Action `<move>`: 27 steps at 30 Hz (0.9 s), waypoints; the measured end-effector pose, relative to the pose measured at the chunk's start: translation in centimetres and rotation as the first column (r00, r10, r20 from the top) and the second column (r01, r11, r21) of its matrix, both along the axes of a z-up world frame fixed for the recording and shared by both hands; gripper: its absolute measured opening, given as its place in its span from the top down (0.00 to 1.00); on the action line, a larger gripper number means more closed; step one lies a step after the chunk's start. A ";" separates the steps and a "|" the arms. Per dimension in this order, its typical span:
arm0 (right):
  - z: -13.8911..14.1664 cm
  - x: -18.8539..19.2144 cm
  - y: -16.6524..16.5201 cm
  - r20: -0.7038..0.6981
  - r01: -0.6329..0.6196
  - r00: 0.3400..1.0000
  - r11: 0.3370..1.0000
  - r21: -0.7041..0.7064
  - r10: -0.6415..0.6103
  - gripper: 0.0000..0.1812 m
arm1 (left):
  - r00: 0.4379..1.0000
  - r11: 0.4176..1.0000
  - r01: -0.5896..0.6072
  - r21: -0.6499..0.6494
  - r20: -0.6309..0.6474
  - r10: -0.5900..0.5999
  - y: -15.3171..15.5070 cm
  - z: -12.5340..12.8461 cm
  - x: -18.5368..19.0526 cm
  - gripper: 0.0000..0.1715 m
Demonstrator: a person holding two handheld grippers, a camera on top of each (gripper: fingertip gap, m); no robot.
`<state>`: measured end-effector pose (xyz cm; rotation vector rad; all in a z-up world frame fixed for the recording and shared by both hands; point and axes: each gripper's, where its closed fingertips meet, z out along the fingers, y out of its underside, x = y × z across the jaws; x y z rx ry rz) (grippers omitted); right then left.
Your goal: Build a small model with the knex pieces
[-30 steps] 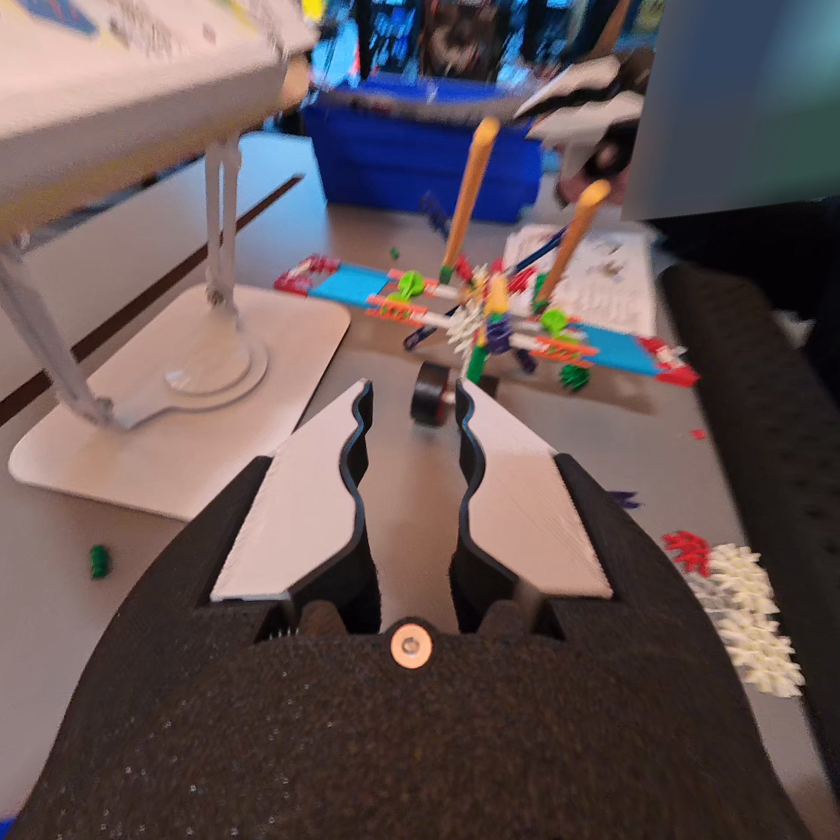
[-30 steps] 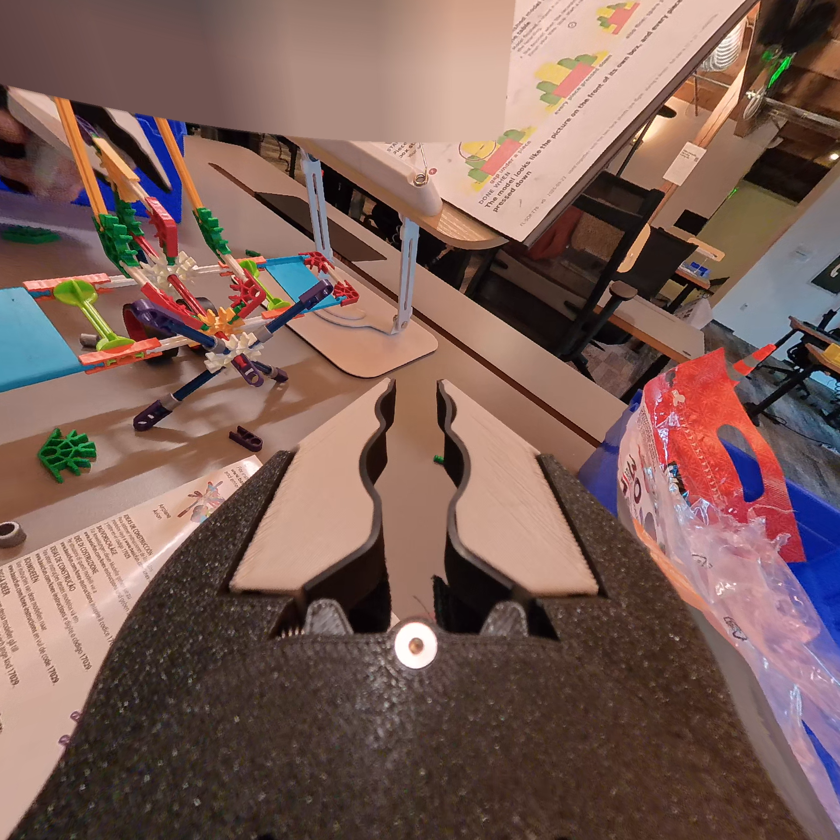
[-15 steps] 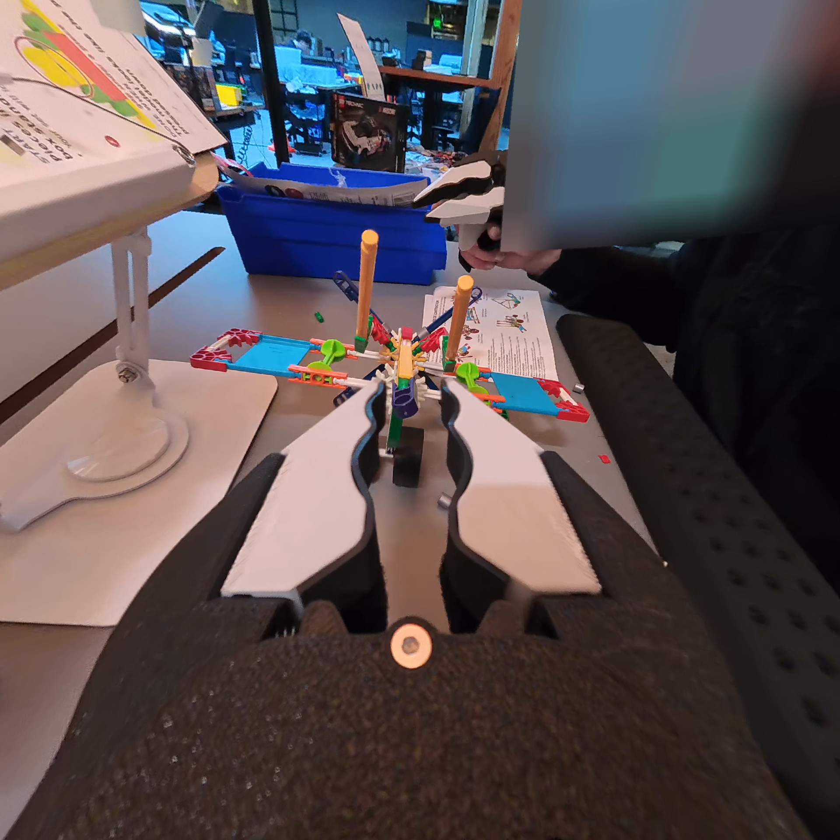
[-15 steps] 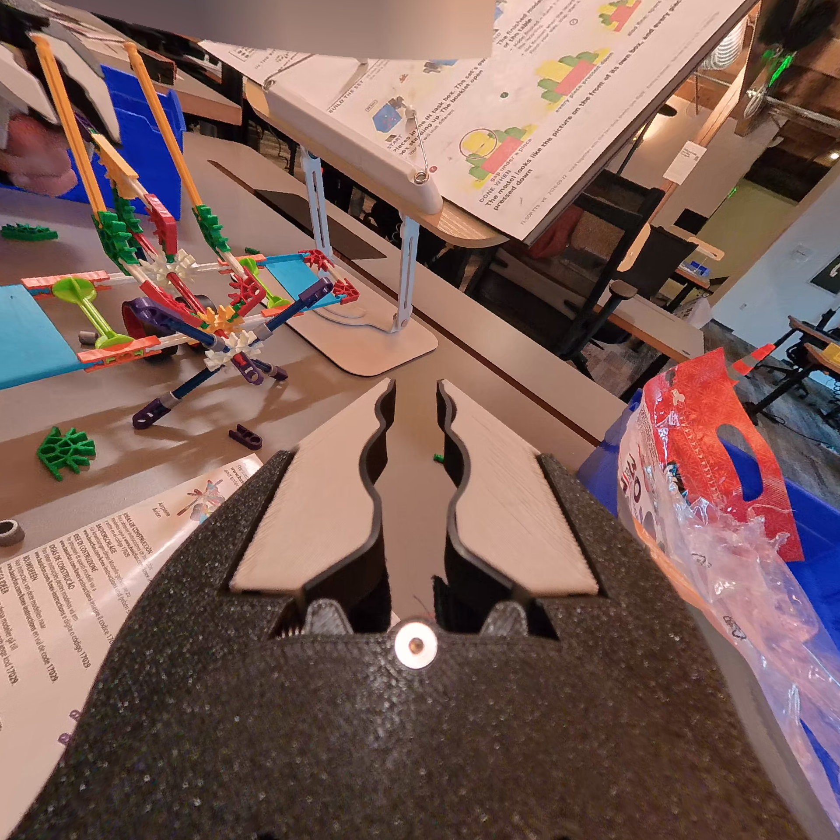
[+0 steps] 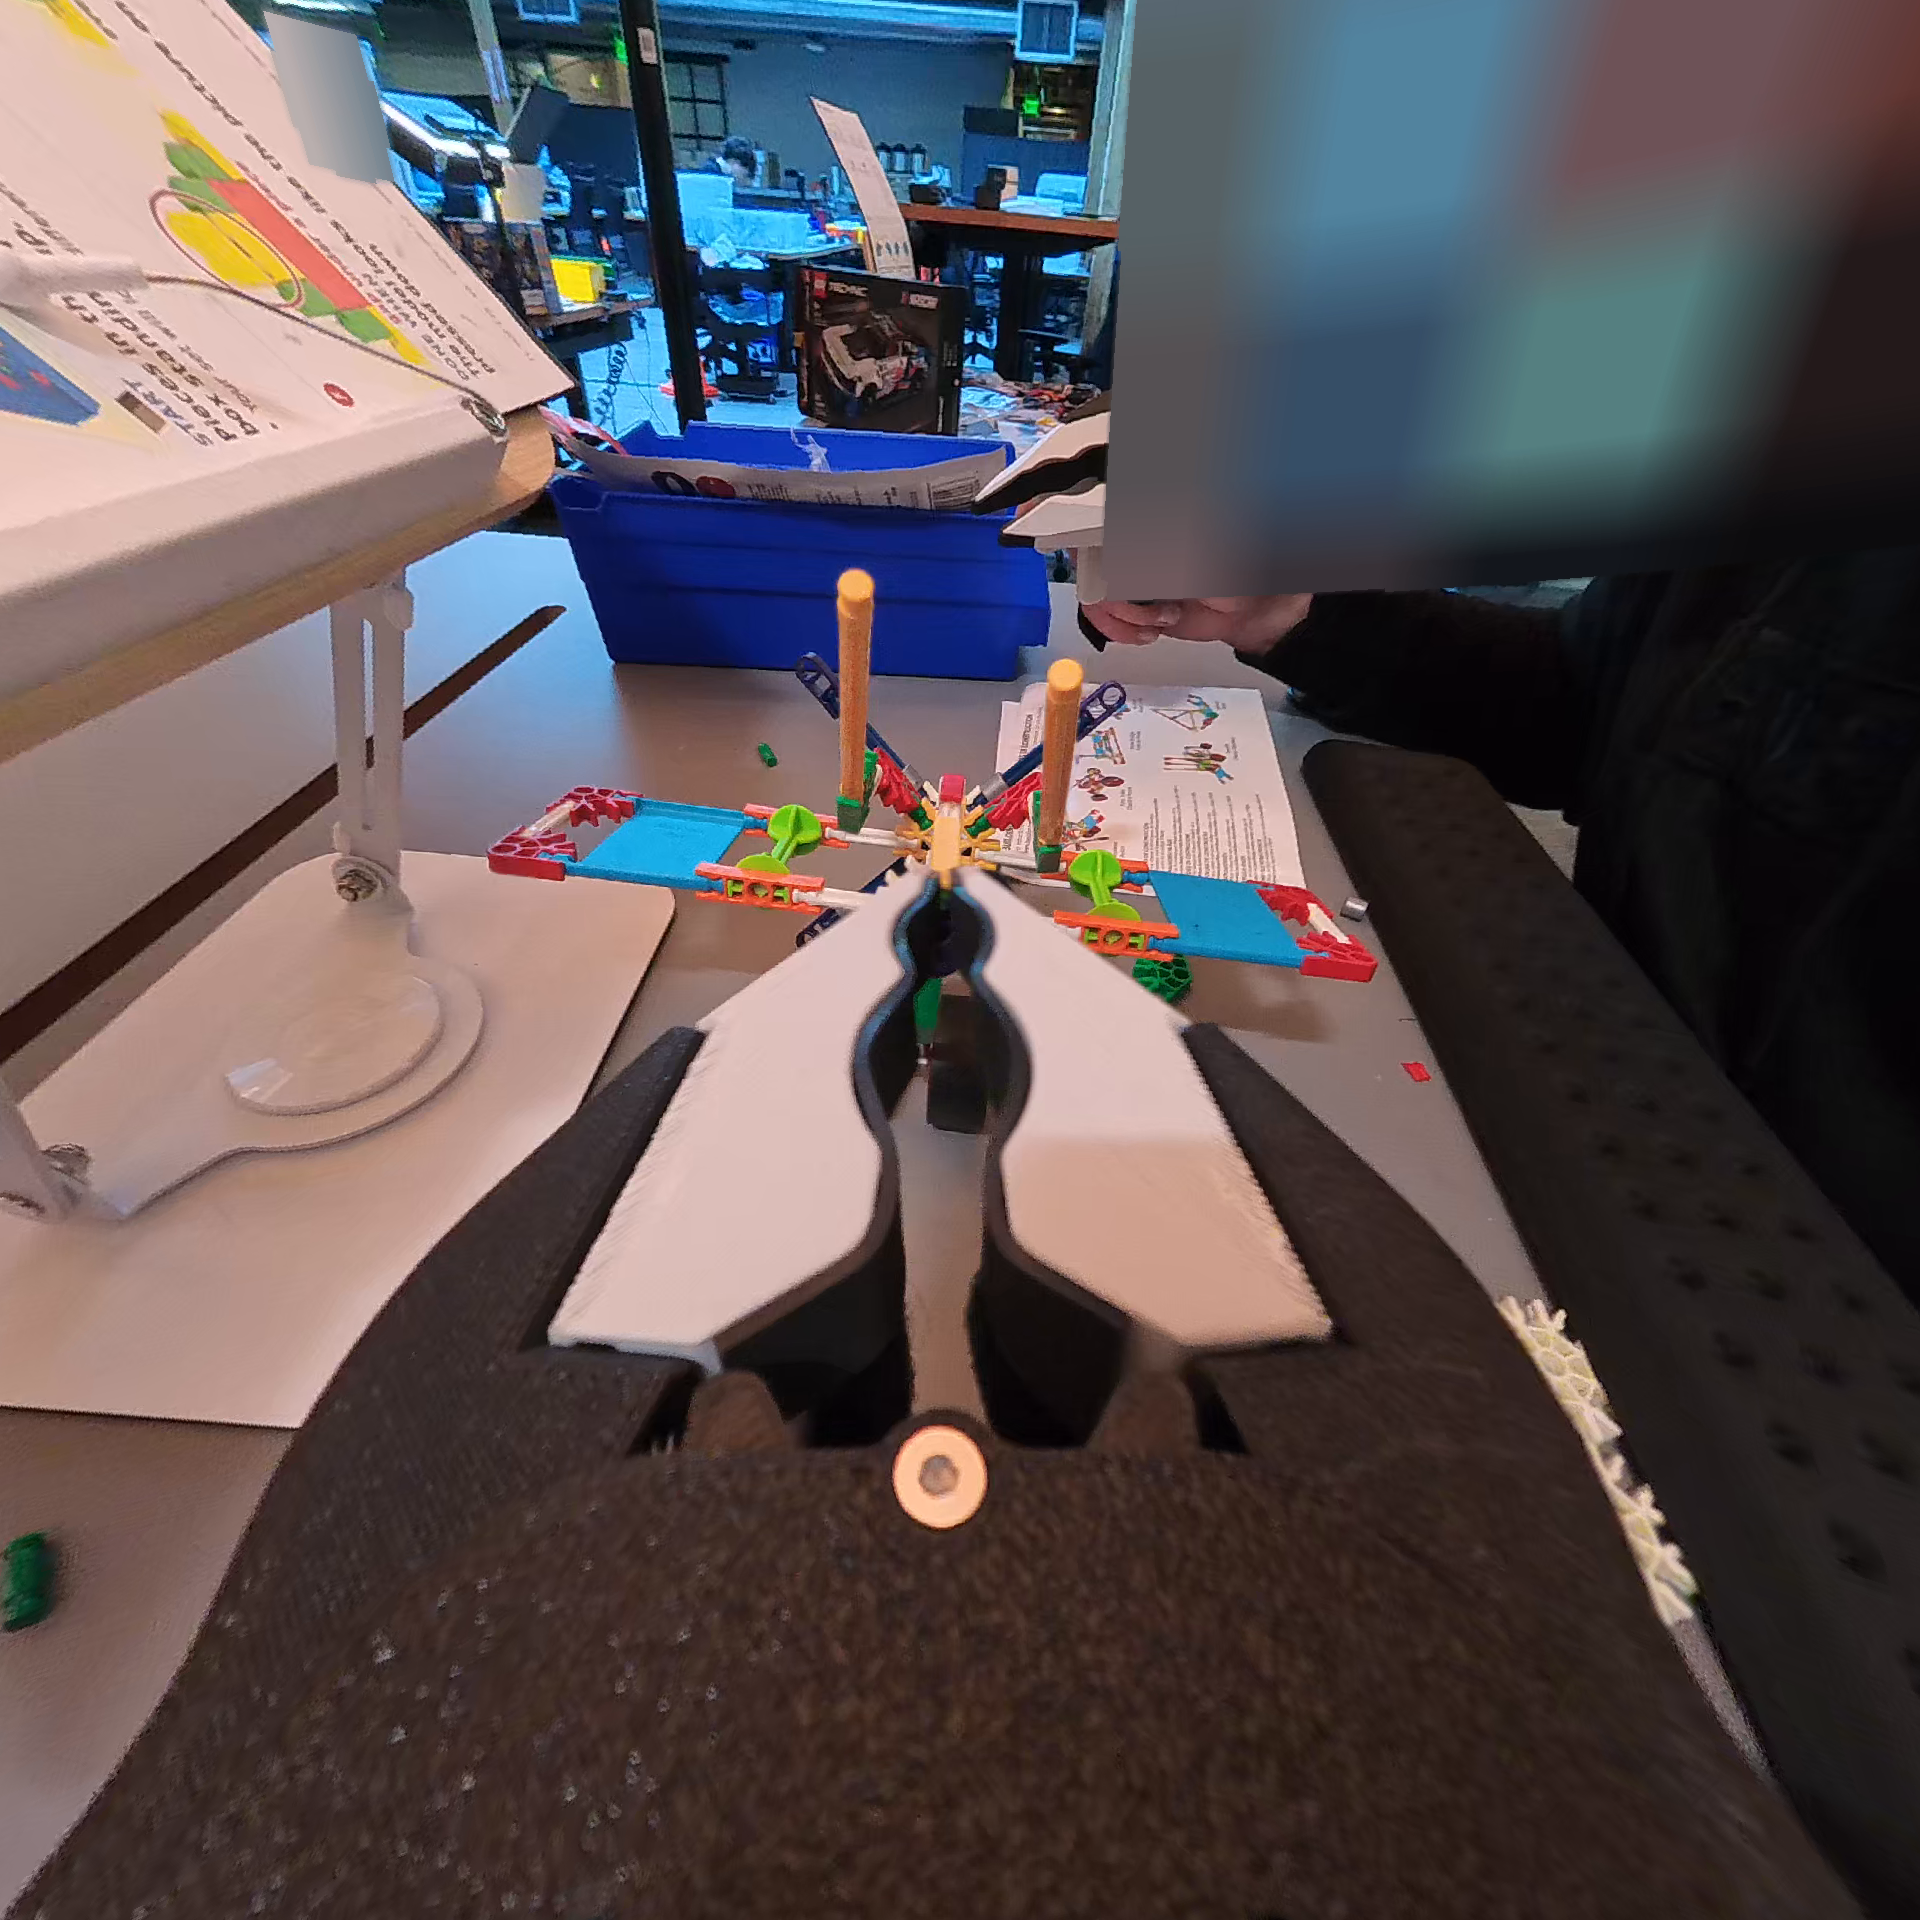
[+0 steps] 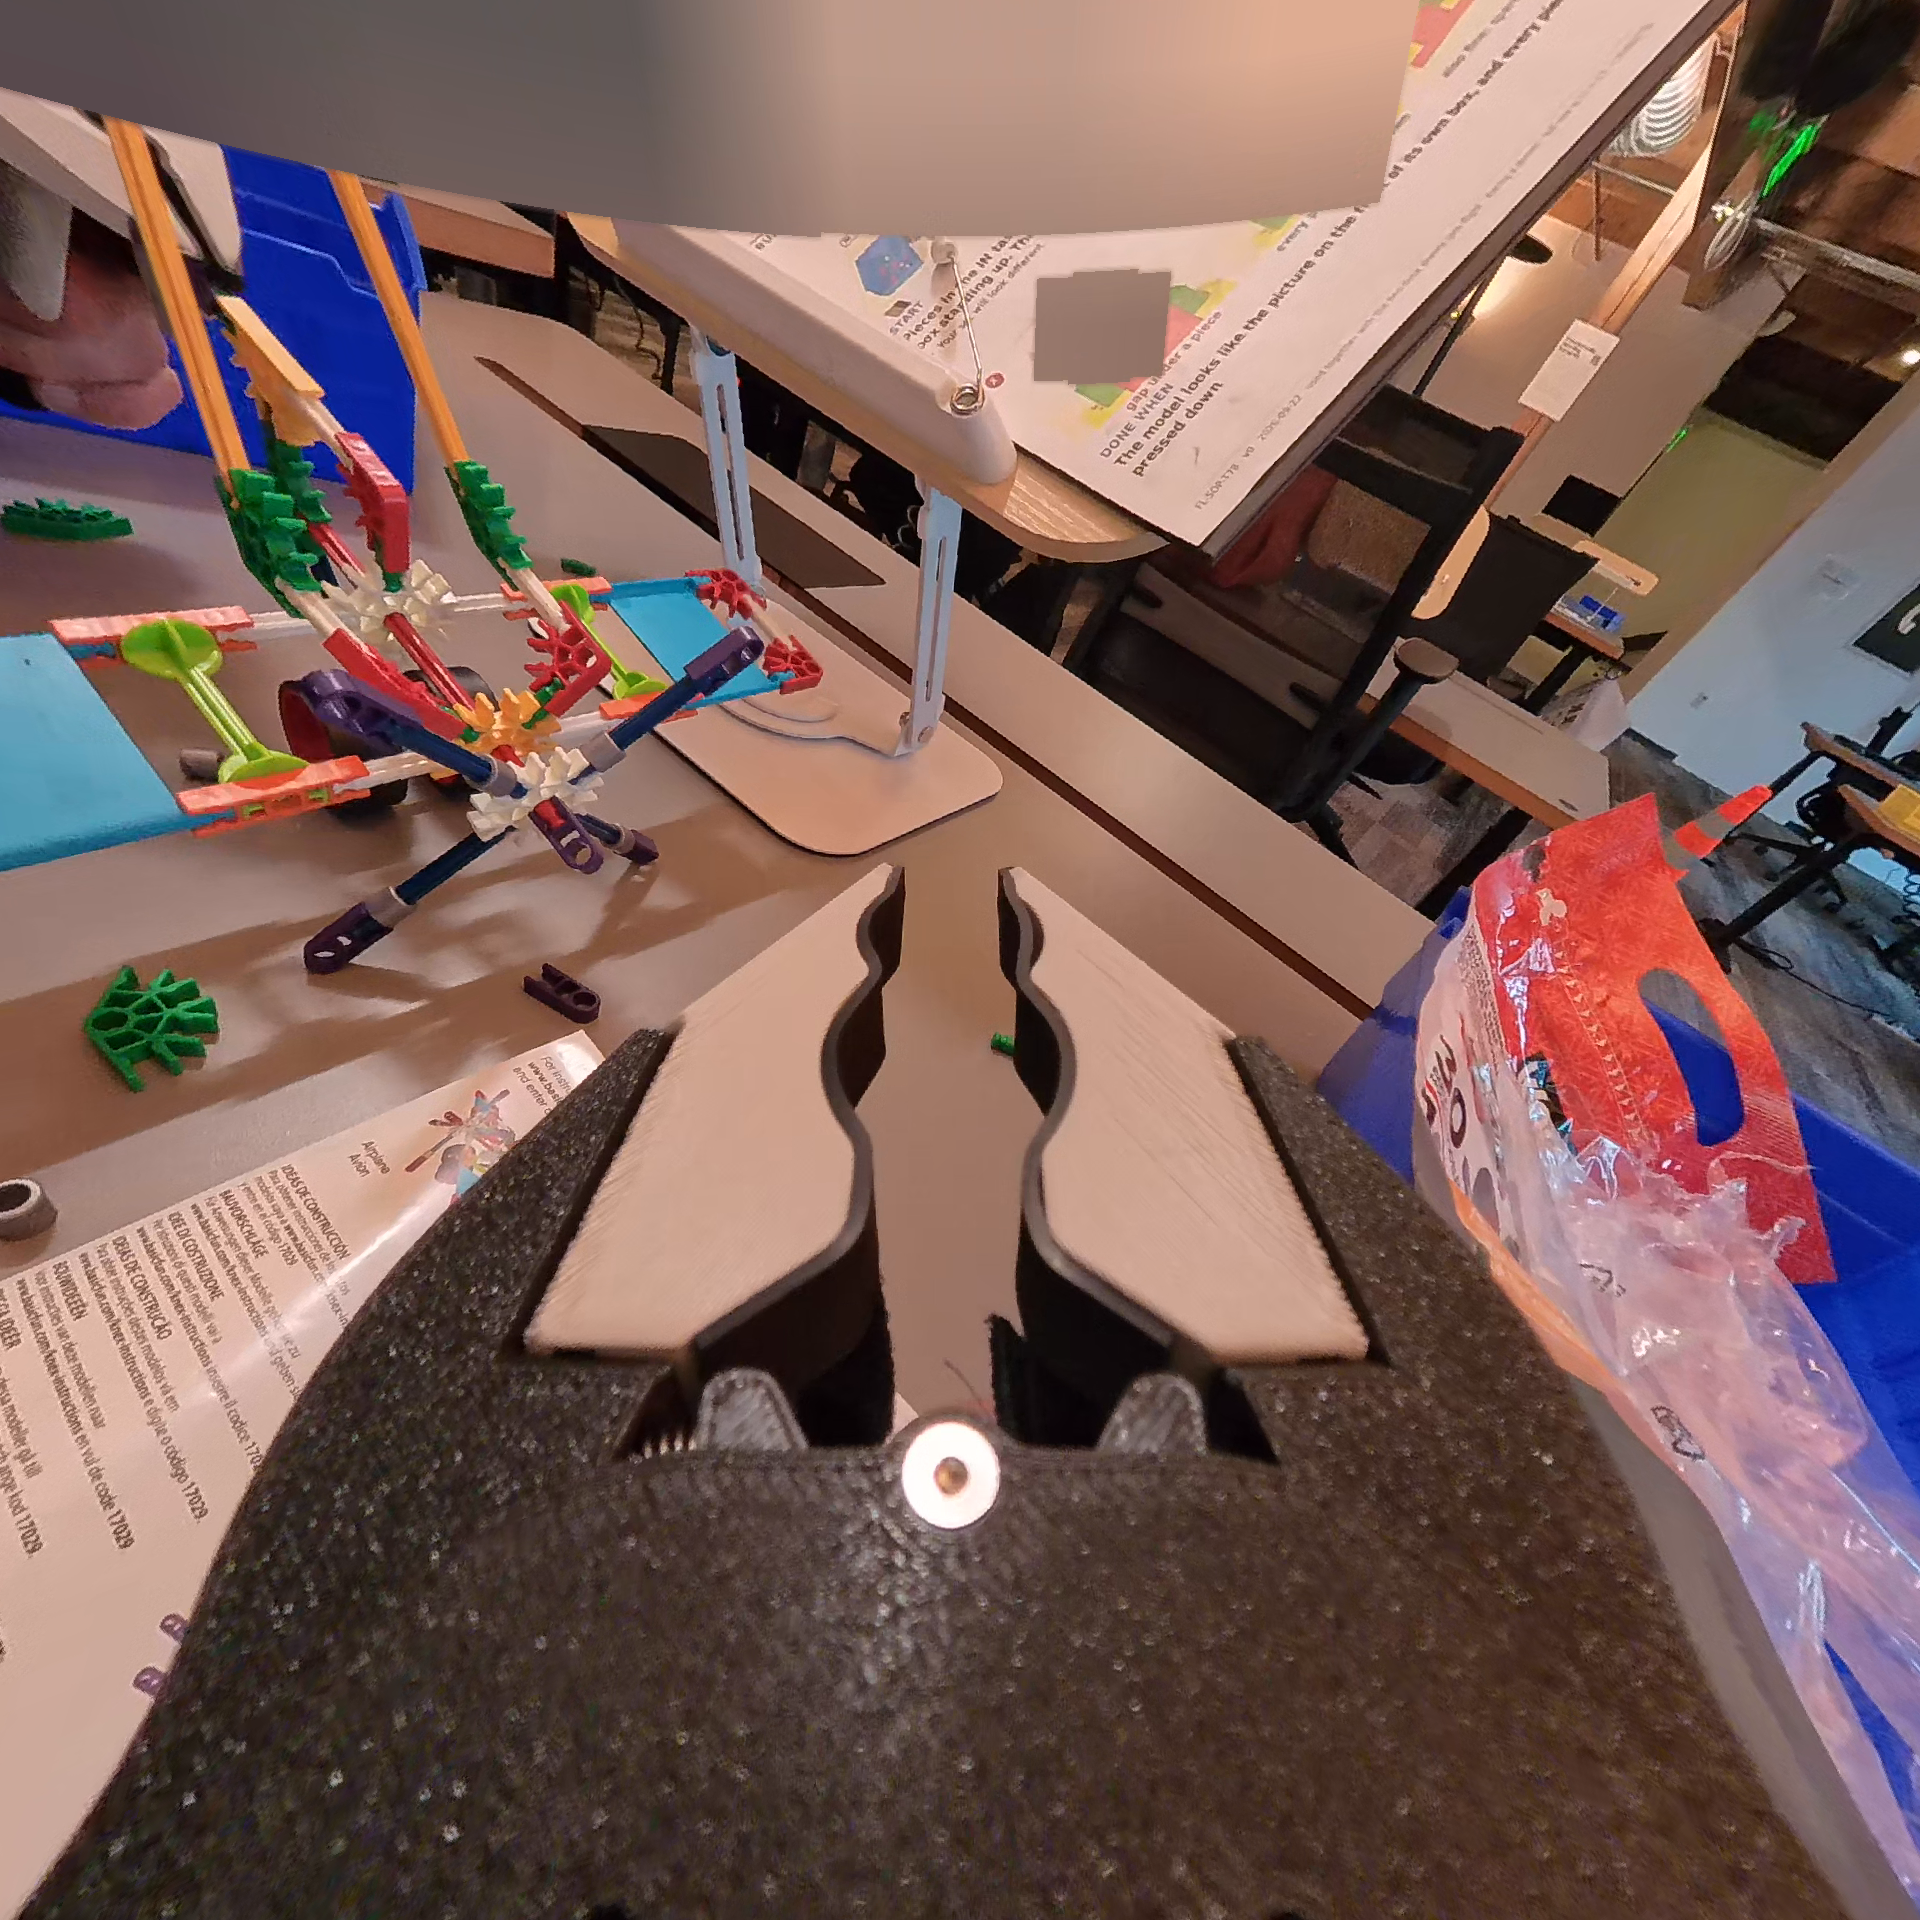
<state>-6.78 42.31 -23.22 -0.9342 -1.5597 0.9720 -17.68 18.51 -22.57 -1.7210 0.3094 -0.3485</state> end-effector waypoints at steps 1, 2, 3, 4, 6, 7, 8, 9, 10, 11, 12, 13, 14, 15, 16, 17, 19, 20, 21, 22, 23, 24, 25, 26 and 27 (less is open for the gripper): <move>0.0 0.0 0.0 0.000 0.001 1.000 1.000 0.001 -0.001 0.90 | 1.000 1.000 -0.001 0.001 -0.008 0.001 0.0 0.0 0.0 1.00; 0.0 0.0 0.0 0.001 0.001 1.000 1.000 0.002 -0.001 0.90 | 1.000 1.000 -0.003 -0.001 -0.013 0.003 0.0 0.0 0.0 1.00; 0.0 0.0 0.0 0.001 0.001 1.000 1.000 0.001 -0.001 0.90 | 1.000 1.000 -0.003 -0.001 -0.017 0.002 0.0 0.0 0.0 1.00; 0.0 0.0 0.0 0.002 0.000 1.000 1.000 0.002 0.000 0.90 | 1.000 1.000 -0.001 -0.001 -0.020 0.001 -0.1 0.0 0.1 1.00; -0.1 0.0 0.0 0.002 0.000 1.000 1.000 0.003 0.000 0.90 | 1.000 1.000 -0.001 0.000 -0.025 0.001 -0.1 -0.1 0.1 1.00; -0.1 0.0 0.0 0.002 0.000 1.000 1.000 0.004 0.000 0.90 | 1.000 1.000 -0.002 0.000 -0.026 0.002 -0.1 -0.1 0.1 1.00; -0.1 0.0 0.0 0.003 0.001 1.000 1.000 0.004 -0.001 0.90 | 1.000 1.000 -0.002 -0.001 -0.026 0.002 -0.1 -0.1 0.0 1.00; -0.1 0.0 0.0 0.003 0.001 1.000 1.000 0.004 -0.001 0.90 | 1.000 1.000 -0.003 -0.001 -0.026 0.003 -0.1 -0.1 0.0 1.00; -0.1 0.0 0.0 0.002 0.001 1.000 1.000 0.004 -0.001 0.90 | 1.000 1.000 -0.003 -0.002 -0.025 0.003 -0.1 -0.1 0.0 1.00; -0.1 0.0 0.0 0.002 0.001 1.000 1.000 0.005 -0.001 0.90 | 1.000 1.000 -0.004 -0.001 -0.024 0.004 -0.1 -0.1 0.0 1.00; -0.1 0.0 0.0 0.002 0.001 1.000 1.000 0.005 -0.001 0.90 | 1.000 1.000 -0.004 -0.001 -0.024 0.004 -0.1 -0.1 0.0 1.00; 0.0 0.0 0.0 0.002 0.002 1.000 1.000 0.005 -0.002 0.90 | 1.000 1.000 -0.004 -0.002 -0.023 0.004 -0.1 -0.1 0.0 1.00; 0.0 0.1 0.0 0.001 0.002 1.000 1.000 0.006 -0.002 0.90 | 1.000 1.000 -0.007 -0.002 -0.022 0.007 0.0 -0.1 -0.1 0.99; 0.0 0.1 0.0 0.001 0.002 1.000 1.000 0.006 -0.002 0.90 | 1.000 1.000 -0.010 -0.003 -0.021 0.010 0.0 -0.1 -0.1 0.97; 0.0 0.1 0.0 0.000 0.002 1.000 1.000 0.005 -0.002 0.90 | 1.000 1.000 -0.009 -0.003 -0.020 0.009 0.0 -0.1 -0.1 0.97; 0.0 0.1 0.0 -0.001 0.002 1.000 1.000 0.005 -0.002 0.90 | 1.000 1.000 -0.010 -0.002 -0.018 0.010 0.0 -0.1 -0.1 0.96; 0.1 0.1 0.0 -0.002 0.002 1.000 1.000 0.005 -0.002 0.90 | 1.000 1.000 -0.014 -0.003 -0.015 0.014 0.0 -0.1 -0.2 0.95; 0.1 0.1 0.0 -0.003 0.003 1.000 1.000 0.006 -0.003 0.90 | 1.000 1.000 -0.015 -0.004 -0.015 0.015 0.0 -0.1 -0.3 0.94; 0.1 0.1 0.0 -0.003 0.003 1.000 1.000 0.006 -0.003 0.90 | 1.000 1.000 -0.016 -0.004 -0.013 0.016 0.0 -0.1 -0.3 0.94; 0.1 0.2 0.0 -0.003 0.003 1.000 1.000 0.006 -0.003 0.90 | 1.000 1.000 -0.018 -0.004 -0.012 0.018 0.0 -0.1 -0.3 0.93; 0.1 0.2 0.0 -0.003 0.003 1.000 1.000 0.007 -0.003 0.90 | 1.000 1.000 -0.019 -0.004 -0.010 0.019 0.1 -0.1 -0.4 0.93; 0.1 0.2 0.0 -0.004 0.004 1.000 1.000 0.008 -0.004 0.90 | 1.000 1.000 -0.018 -0.004 -0.009 0.018 0.1 -0.1 -0.3 0.92; 0.1 0.2 0.0 -0.004 0.004 1.000 1.000 0.009 -0.004 0.90 | 1.000 1.000 -0.018 -0.004 -0.007 0.018 0.1 -0.1 -0.3 0.92; 0.1 0.2 0.0 -0.004 0.004 1.000 1.000 0.009 -0.004 0.90 | 1.000 1.000 -0.018 -0.005 -0.006 0.018 0.1 -0.1 -0.4 0.92; 0.1 0.2 0.1 -0.004 0.004 1.000 1.000 0.009 -0.004 0.90 | 1.000 1.000 -0.018 -0.005 -0.006 0.018 0.1 -0.1 -0.4 0.92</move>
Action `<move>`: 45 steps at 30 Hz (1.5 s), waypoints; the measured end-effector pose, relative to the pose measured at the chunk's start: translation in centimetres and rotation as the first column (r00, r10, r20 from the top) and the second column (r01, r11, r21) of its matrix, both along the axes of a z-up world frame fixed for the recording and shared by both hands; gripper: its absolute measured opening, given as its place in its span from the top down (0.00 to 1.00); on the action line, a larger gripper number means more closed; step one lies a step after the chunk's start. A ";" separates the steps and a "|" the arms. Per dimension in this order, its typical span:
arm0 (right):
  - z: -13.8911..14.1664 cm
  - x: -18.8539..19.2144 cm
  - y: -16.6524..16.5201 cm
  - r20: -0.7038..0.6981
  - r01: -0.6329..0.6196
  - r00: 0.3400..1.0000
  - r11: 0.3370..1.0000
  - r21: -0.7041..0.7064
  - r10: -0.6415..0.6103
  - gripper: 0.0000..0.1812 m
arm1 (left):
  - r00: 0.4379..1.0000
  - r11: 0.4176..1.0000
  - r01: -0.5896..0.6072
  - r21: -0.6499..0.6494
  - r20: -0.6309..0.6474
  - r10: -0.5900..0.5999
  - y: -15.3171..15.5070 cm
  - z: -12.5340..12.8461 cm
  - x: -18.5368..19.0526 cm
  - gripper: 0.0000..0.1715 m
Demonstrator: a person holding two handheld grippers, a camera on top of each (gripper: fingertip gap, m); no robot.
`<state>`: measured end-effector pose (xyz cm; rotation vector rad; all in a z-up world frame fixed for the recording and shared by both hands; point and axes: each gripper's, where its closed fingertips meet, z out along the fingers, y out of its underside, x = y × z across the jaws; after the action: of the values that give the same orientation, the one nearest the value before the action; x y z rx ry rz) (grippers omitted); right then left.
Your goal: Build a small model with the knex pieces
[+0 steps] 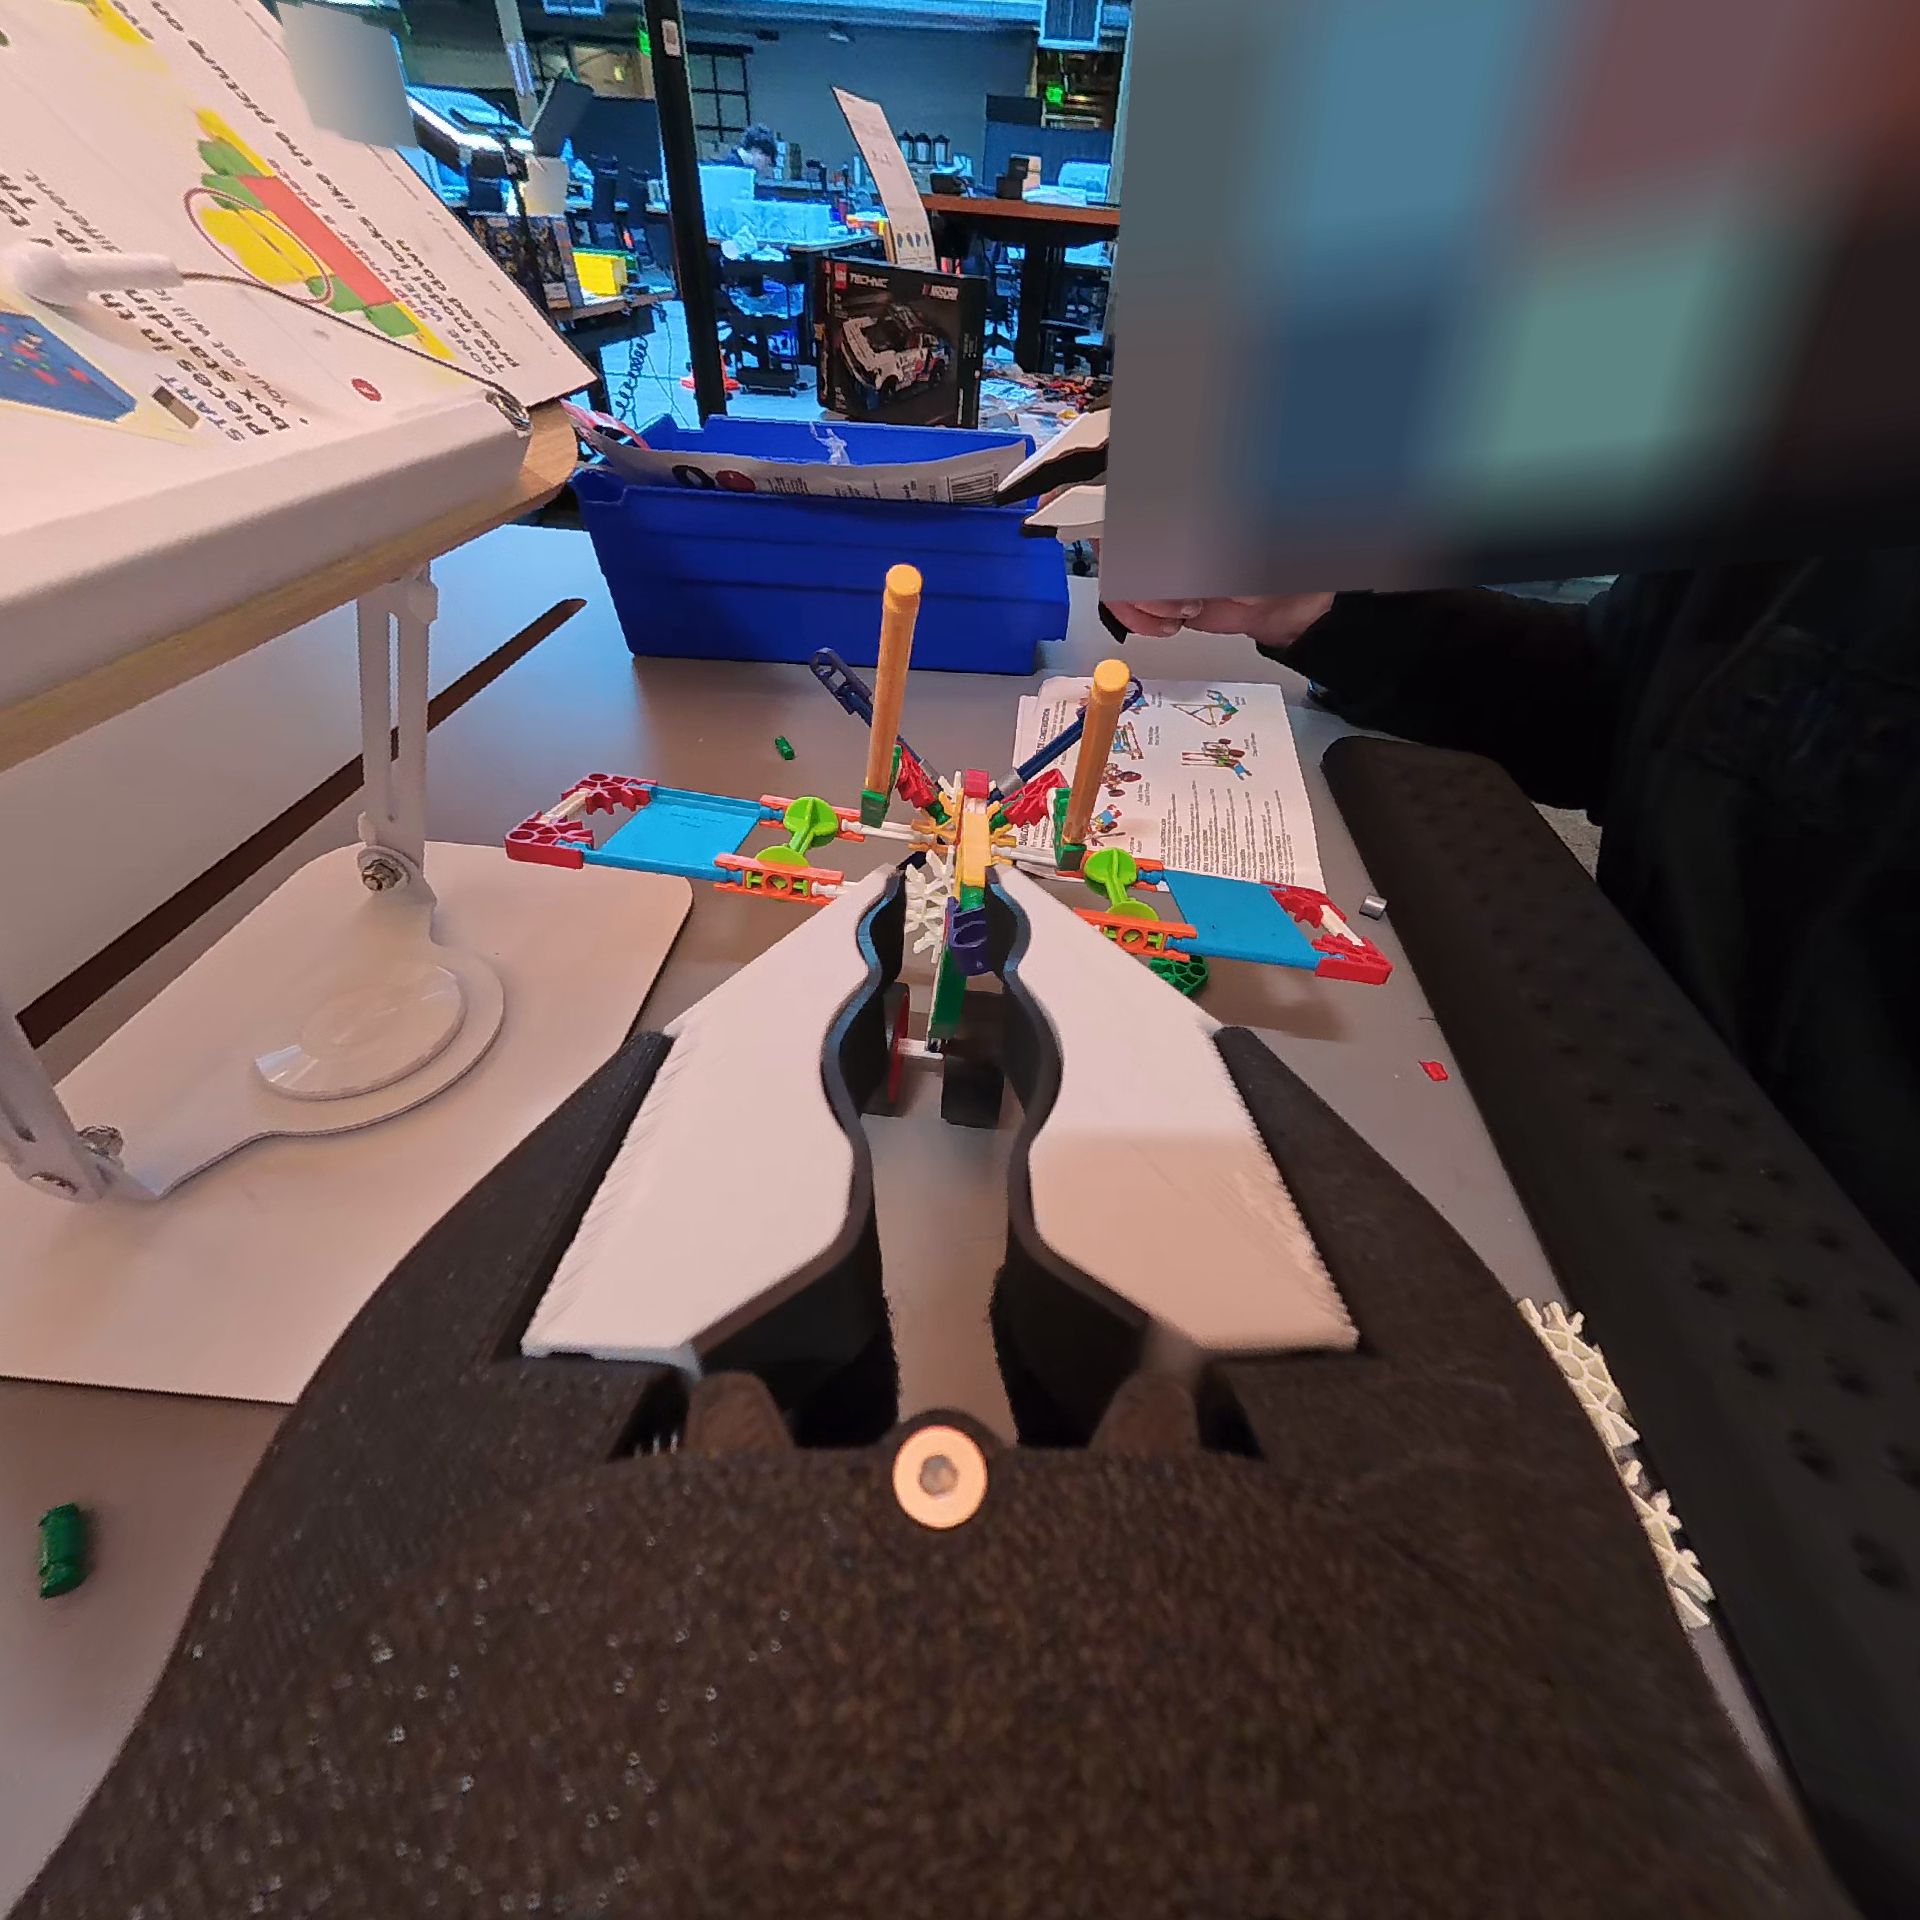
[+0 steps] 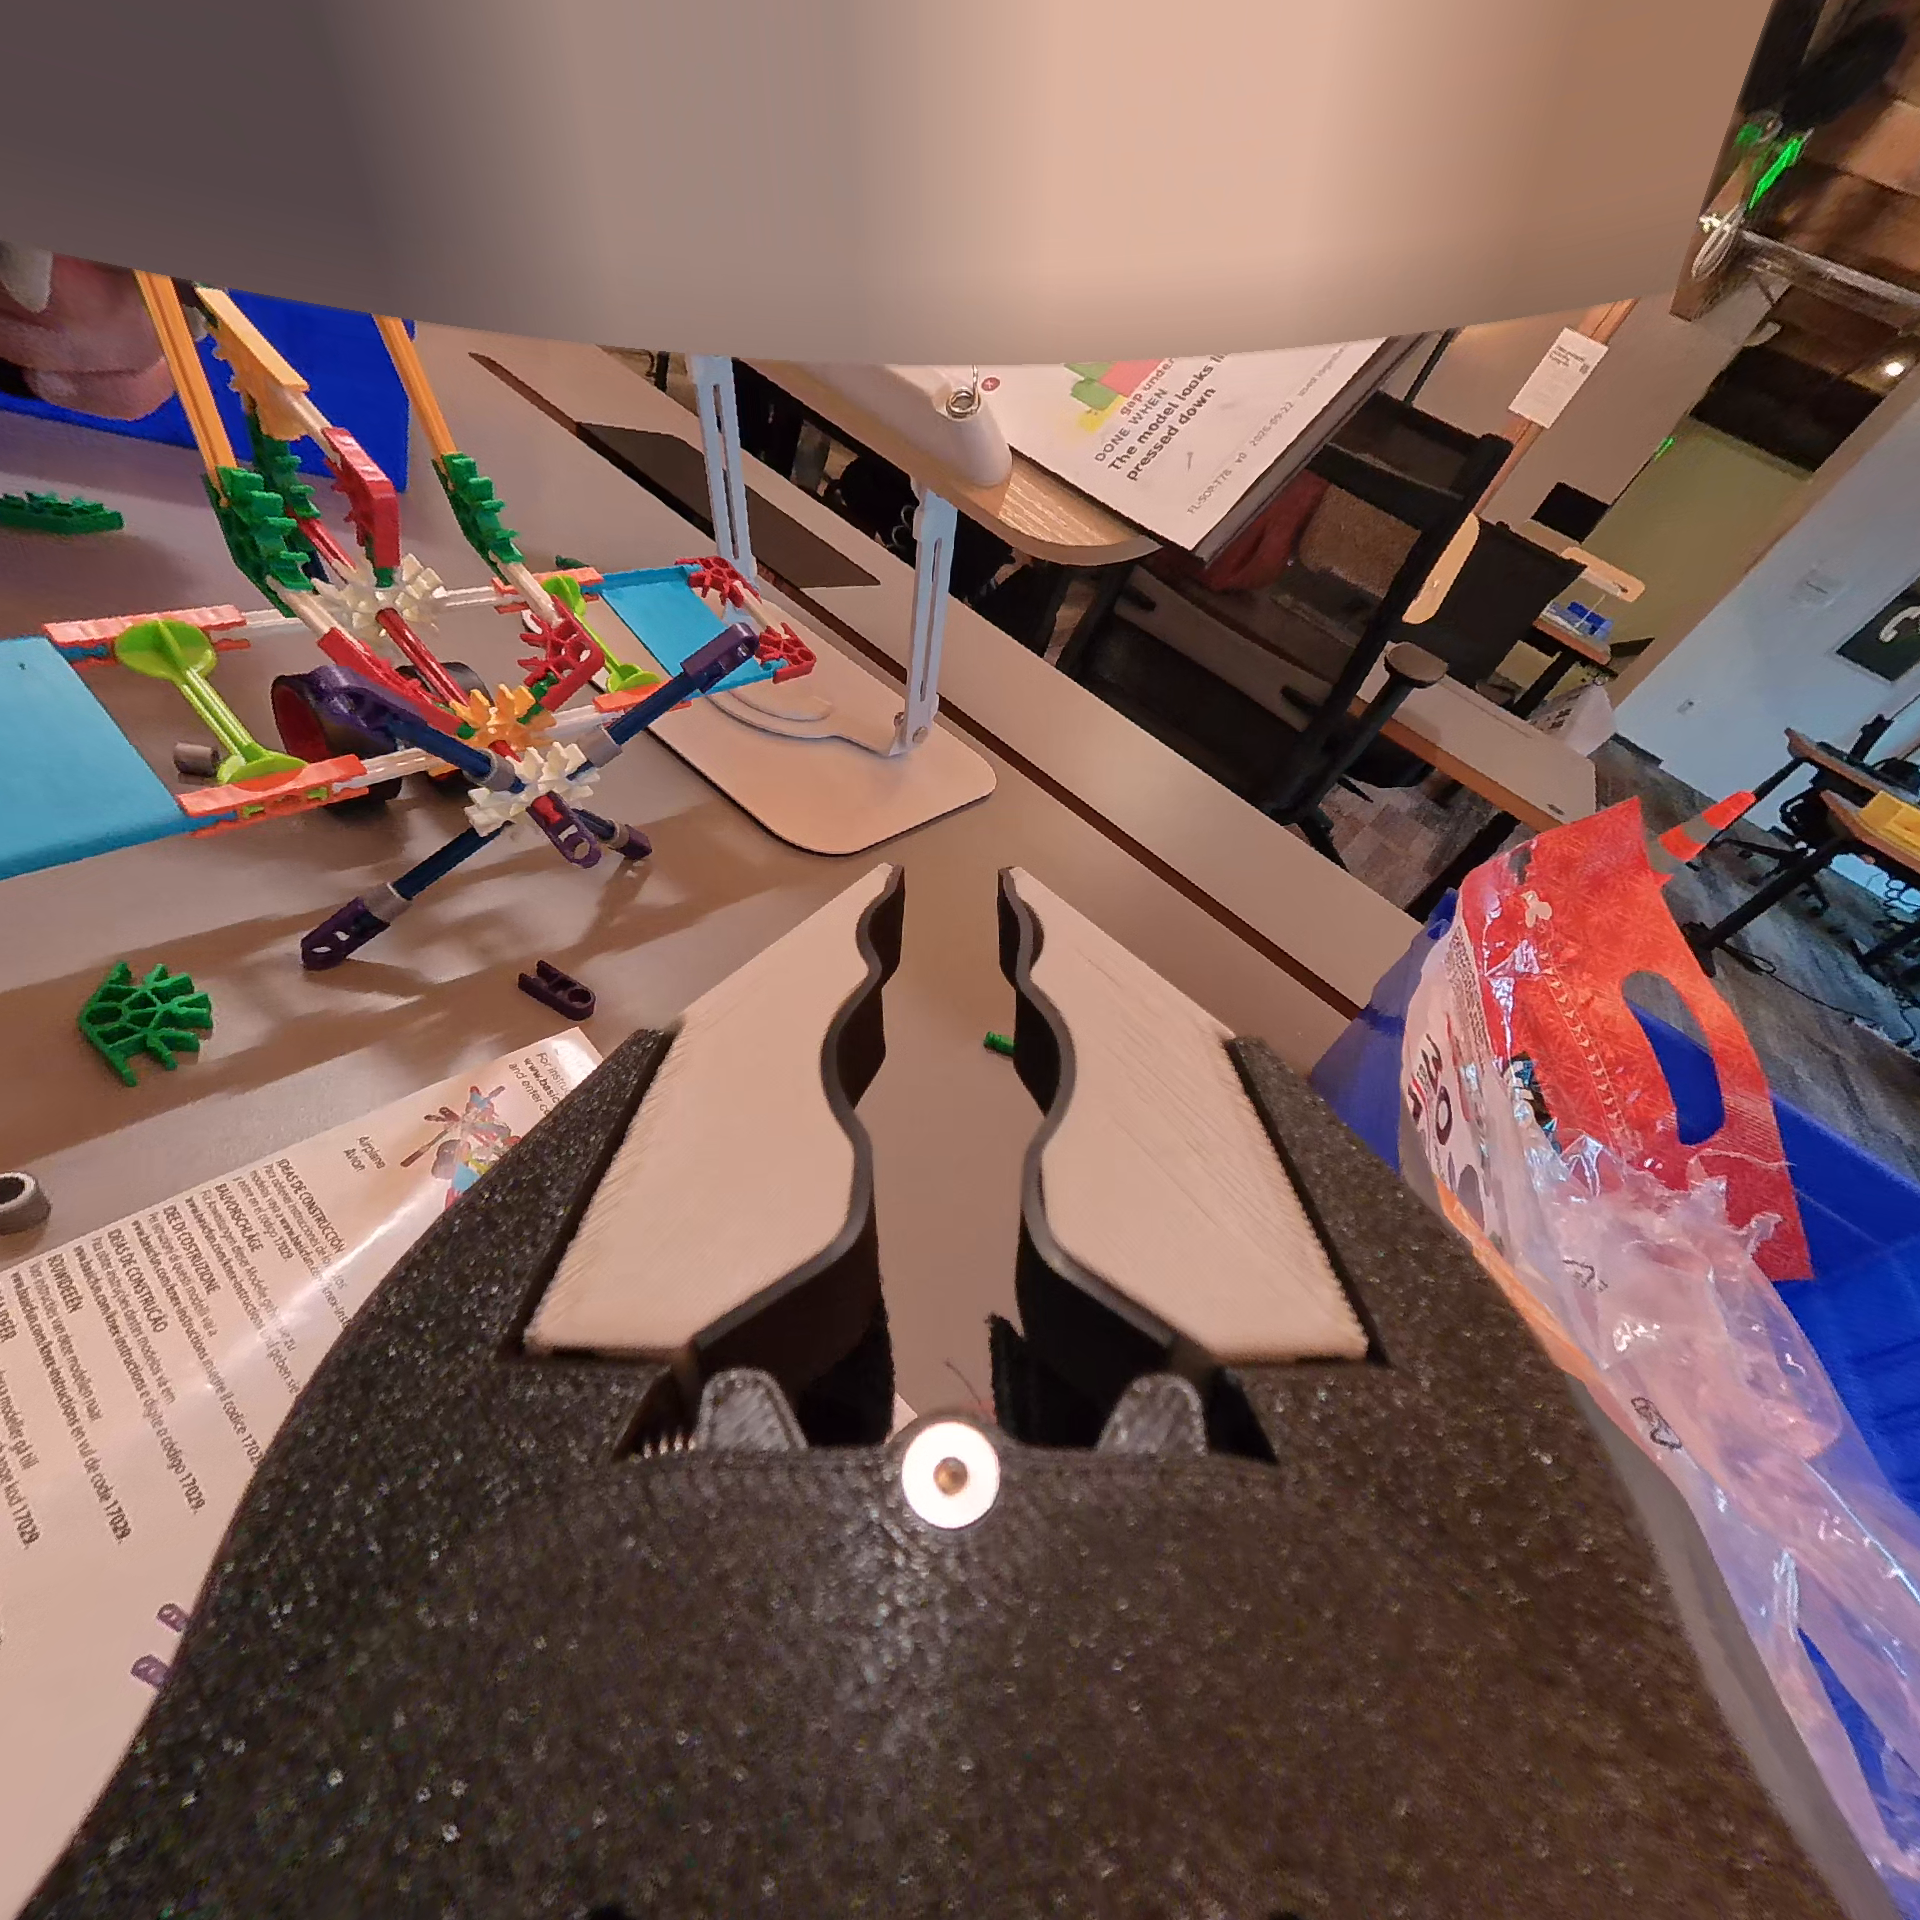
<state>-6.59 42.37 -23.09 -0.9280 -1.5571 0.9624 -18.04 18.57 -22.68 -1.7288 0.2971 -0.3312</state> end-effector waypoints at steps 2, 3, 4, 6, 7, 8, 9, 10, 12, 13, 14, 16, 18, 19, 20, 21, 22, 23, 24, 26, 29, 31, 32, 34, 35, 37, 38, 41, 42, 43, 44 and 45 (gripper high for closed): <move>0.0 0.0 0.0 0.000 0.001 1.000 1.000 0.002 -0.001 0.90 | 1.000 1.000 0.001 -0.002 0.001 -0.001 0.0 0.0 0.0 0.91; 0.0 0.0 0.0 0.000 0.001 1.000 1.000 0.003 -0.001 0.90 | 1.000 1.000 0.000 -0.002 0.000 0.000 0.0 0.0 0.0 0.91; 0.0 0.0 0.0 0.001 0.001 1.000 1.000 0.002 -0.001 0.90 | 1.000 1.000 -0.001 -0.003 -0.001 0.001 0.0 0.0 0.0 0.91; -0.1 0.0 0.0 0.002 0.001 1.000 1.000 0.002 -0.001 0.90 | 1.000 1.000 -0.002 -0.005 -0.003 0.002 -0.1 0.0 -0.1 0.91; -0.1 0.0 0.0 0.002 0.001 1.000 1.000 0.003 -0.001 0.90 | 1.000 1.000 -0.003 -0.006 -0.004 0.003 -0.1 0.0 -0.1 0.91; -0.1 0.0 0.0 0.003 0.001 1.000 1.000 0.004 -0.001 0.90 | 1.000 1.000 -0.003 -0.007 -0.006 0.003 -0.1 0.0 -0.1 0.91; -0.1 0.0 0.0 0.003 0.002 1.000 1.000 0.006 -0.002 0.90 | 1.000 1.000 -0.003 -0.007 -0.008 0.003 -0.1 0.0 -0.1 0.91; -0.1 0.0 0.0 0.003 0.002 1.000 1.000 0.008 -0.002 0.90 | 1.000 1.000 -0.005 -0.008 -0.009 0.005 -0.2 0.0 -0.1 0.91; 0.0 0.0 0.0 0.001 0.001 1.000 1.000 0.008 -0.001 0.90 | 1.000 1.000 -0.007 -0.011 -0.013 0.007 -0.2 0.0 -0.1 0.90; 0.0 0.0 0.0 0.000 0.002 1.000 1.000 0.007 -0.002 0.90 | 1.000 1.000 -0.009 -0.012 -0.015 0.009 -0.2 0.0 -0.1 0.90; 0.0 0.0 0.0 0.000 0.002 1.000 1.000 0.007 -0.002 0.90 | 1.000 1.000 -0.010 -0.012 -0.016 0.010 -0.2 0.0 -0.1 0.90; 0.0 0.0 0.0 0.000 0.003 1.000 1.000 0.007 -0.003 0.90 | 1.000 1.000 -0.010 -0.012 -0.019 0.010 -0.3 0.0 -0.1 0.90; 0.0 0.0 0.0 0.001 0.004 1.000 1.000 0.009 -0.004 0.90 | 1.000 1.000 -0.006 -0.013 -0.019 0.006 -0.3 0.0 0.0 0.90; -0.1 0.0 0.0 0.002 0.004 1.000 1.000 0.010 -0.004 0.90 | 1.000 1.000 -0.003 -0.016 -0.021 0.003 -0.3 0.0 0.0 0.90; -0.1 0.0 0.0 0.002 0.005 1.000 1.000 0.011 -0.005 0.90 | 1.000 1.000 -0.003 -0.022 -0.027 0.002 -0.4 -0.1 0.1 0.89; -0.1 0.0 0.0 0.001 0.005 1.000 1.000 0.012 -0.005 0.90 | 0.999 1.000 -0.004 -0.030 -0.036 0.003 -0.4 -0.2 0.1 0.89; -0.1 0.1 0.0 0.001 0.004 1.000 1.000 0.011 -0.004 0.90 | 0.999 0.999 -0.004 -0.036 -0.043 0.002 -0.4 -0.3 0.1 0.89; 0.0 0.1 0.0 0.000 0.004 1.000 1.000 0.010 -0.004 0.90 | 0.999 0.999 -0.006 -0.039 -0.049 0.004 -0.4 -0.3 0.1 0.89; 0.0 0.1 0.0 0.000 0.004 1.000 1.000 0.010 -0.004 0.90 | 0.999 0.999 -0.008 -0.041 -0.053 0.006 -0.5 -0.3 0.1 0.88; 0.0 0.1 0.0 0.000 0.004 1.000 1.000 0.012 -0.004 0.90 | 0.998 0.999 -0.006 -0.040 -0.056 0.004 -0.5 -0.3 0.2 0.88; 0.0 0.1 0.0 -0.001 0.003 1.000 1.000 0.012 -0.003 0.90 | 0.998 0.999 0.002 -0.053 -0.066 -0.006 -0.5 -0.5 0.5 0.88; 0.0 0.1 0.0 -0.001 0.003 1.000 1.000 0.012 -0.003 0.90 | 0.997 0.998 0.001 -0.061 -0.072 -0.006 -0.4 -0.6 0.5 0.88; 0.0 0.1 0.0 -0.001 0.003 1.000 1.000 0.012 -0.003 0.90 | 0.997 0.998 0.004 -0.064 -0.073 -0.009 -0.4 -0.7 0.6 0.88; 0.0 0.1 0.0 -0.001 0.003 1.000 1.000 0.012 -0.003 0.90 | 0.997 0.997 0.005 -0.071 -0.076 -0.011 -0.3 -0.8 0.7 0.88; 0.0 0.1 0.0 -0.001 0.003 1.000 1.000 0.012 -0.003 0.90 | 0.997 0.997 0.004 -0.077 -0.078 -0.011 -0.3 -1.0 0.7 0.88; 0.0 0.1 0.0 -0.001 0.002 1.000 1.000 0.010 -0.002 0.90 | 0.997 0.997 0.008 -0.082 -0.080 -0.014 -0.2 -1.1 0.8 0.88; 0.0 0.1 0.0 -0.001 0.002 1.000 1.000 0.010 -0.002 0.90 | 0.997 0.997 0.009 -0.083 -0.080 -0.015 -0.2 -1.1 0.9 0.89; -0.1 0.1 -0.1 0.001 0.000 1.000 1.000 0.011 0.000 0.90 | 0.996 0.996 0.010 -0.083 -0.082 -0.017 -0.1 -1.0 0.9 0.89; -0.1 0.1 -0.1 0.002 0.000 1.000 1.000 0.011 0.000 0.90 | 0.996 0.996 0.009 -0.083 -0.083 -0.016 -0.1 -1.0 0.9 0.90; -0.1 0.1 -0.1 0.002 -0.001 1.000 1.000 0.012 0.001 0.90 | 0.996 0.996 0.008 -0.084 -0.084 -0.015 -0.1 -1.1 0.9 0.91; -0.1 0.1 -0.1 0.003 -0.001 1.000 1.000 0.013 0.001 0.90 | 0.996 0.996 0.008 -0.084 -0.085 -0.015 -0.1 -1.1 0.9 0.91; -0.1 0.1 -0.1 0.003 -0.001 1.000 1.000 0.013 0.001 0.90 | 0.996 0.996 0.007 -0.083 -0.085 -0.014 -0.1 -1.1 0.9 0.92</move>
<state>-6.52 42.26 -23.20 -0.9199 -1.5643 0.9507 -17.13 18.47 -23.77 -1.8268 0.3596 -0.2811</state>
